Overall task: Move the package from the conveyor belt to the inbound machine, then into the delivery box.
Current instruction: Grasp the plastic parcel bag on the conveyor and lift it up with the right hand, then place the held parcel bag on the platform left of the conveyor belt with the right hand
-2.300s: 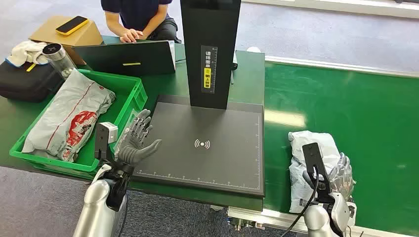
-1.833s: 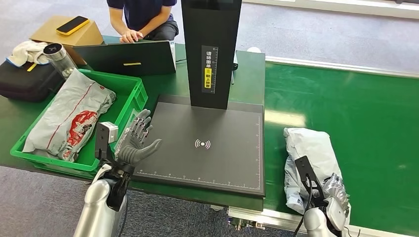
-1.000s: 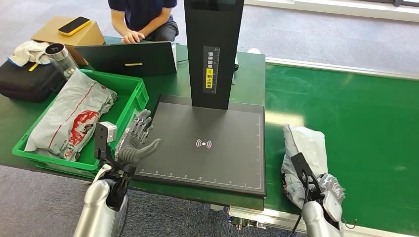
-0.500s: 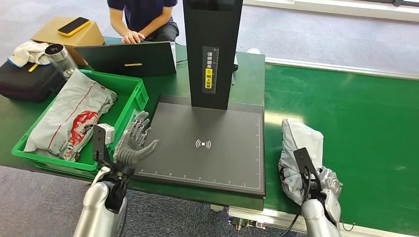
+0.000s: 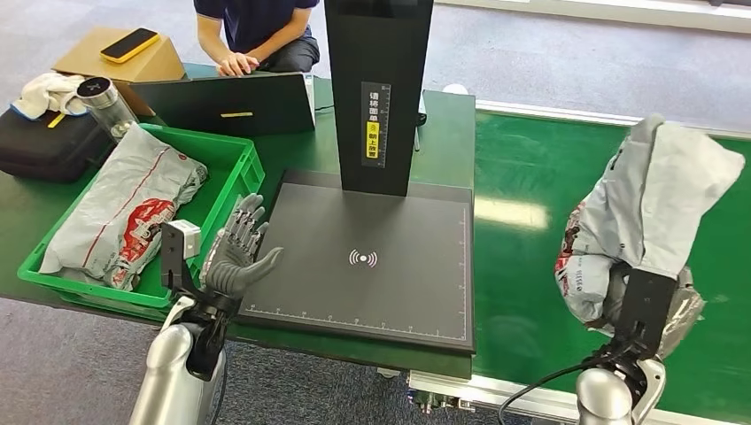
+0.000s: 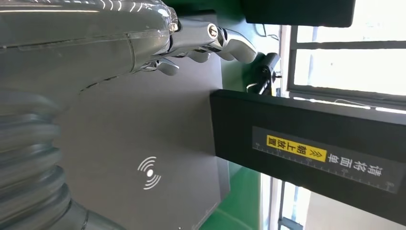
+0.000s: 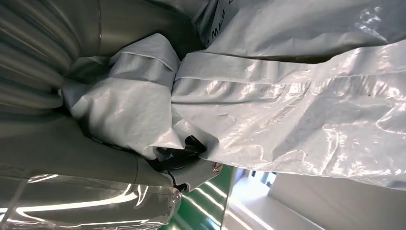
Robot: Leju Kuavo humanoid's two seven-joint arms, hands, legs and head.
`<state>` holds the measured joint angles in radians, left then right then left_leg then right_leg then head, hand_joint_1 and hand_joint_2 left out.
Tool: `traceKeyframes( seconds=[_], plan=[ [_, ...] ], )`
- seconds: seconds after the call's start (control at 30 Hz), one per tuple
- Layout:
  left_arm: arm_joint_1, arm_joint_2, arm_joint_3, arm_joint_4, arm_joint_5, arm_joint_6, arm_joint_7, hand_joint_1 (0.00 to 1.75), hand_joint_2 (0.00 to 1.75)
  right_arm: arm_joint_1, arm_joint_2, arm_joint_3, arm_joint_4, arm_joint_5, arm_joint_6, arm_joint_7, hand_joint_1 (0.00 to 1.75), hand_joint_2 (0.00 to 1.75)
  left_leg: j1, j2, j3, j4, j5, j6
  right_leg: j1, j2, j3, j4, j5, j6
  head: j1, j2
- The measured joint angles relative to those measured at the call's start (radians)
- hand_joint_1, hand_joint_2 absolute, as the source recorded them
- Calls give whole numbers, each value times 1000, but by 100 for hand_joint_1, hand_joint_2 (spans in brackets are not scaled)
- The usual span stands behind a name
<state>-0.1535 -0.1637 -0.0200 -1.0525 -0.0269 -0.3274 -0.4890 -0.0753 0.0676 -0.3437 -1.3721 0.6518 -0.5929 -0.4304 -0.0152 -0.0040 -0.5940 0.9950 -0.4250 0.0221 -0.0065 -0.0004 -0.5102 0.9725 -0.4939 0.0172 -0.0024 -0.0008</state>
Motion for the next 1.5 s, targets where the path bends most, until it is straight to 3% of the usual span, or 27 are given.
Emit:
traceKeyframes(
  seconds=[0.17,0.3,0.47,0.67,0.77,1.0,1.23,1.5],
  plan=[
    [-13,-1,-9,13,-1,-2,-8,0,175,23,11,-3,-79,6,-4,-34,175,175,0,0,0,0,0,0,0,0,0,0,0,0,0,0],
    [-36,-1,-16,36,0,-10,-21,0,175,16,6,46,-98,189,51,-32,175,175,0,1,0,0,0,0,0,1,1,0,0,0,0,0],
    [-80,1,-29,83,1,-31,-44,0,175,-54,-51,224,-42,539,249,73,175,175,0,0,0,0,1,1,0,0,1,1,1,0,0,0],
    [-106,10,-42,131,1,-38,-63,0,175,-169,-132,429,127,664,336,131,175,175,0,0,-2,0,1,1,0,0,-1,2,1,0,0,0],
    [-112,14,-45,144,2,-38,-69,0,175,-223,-174,531,217,684,353,140,175,175,0,-1,-3,1,1,1,0,-1,-1,2,1,0,0,0],
    [-112,25,-58,164,15,-38,-81,0,175,-368,-212,731,410,689,375,101,175,175,0,0,-4,0,1,1,0,0,-3,2,1,0,0,0],
    [-115,27,-75,178,25,-25,-85,0,175,-548,-182,993,589,614,389,-7,175,175,0,1,-1,0,2,1,1,1,-2,3,1,-1,0,0],
    [-113,39,-75,183,38,-22,-85,0,175,-595,-178,1191,583,479,283,-75,175,175,0,0,-2,0,2,0,0,0,-2,3,1,-1,0,0]
  ],
)
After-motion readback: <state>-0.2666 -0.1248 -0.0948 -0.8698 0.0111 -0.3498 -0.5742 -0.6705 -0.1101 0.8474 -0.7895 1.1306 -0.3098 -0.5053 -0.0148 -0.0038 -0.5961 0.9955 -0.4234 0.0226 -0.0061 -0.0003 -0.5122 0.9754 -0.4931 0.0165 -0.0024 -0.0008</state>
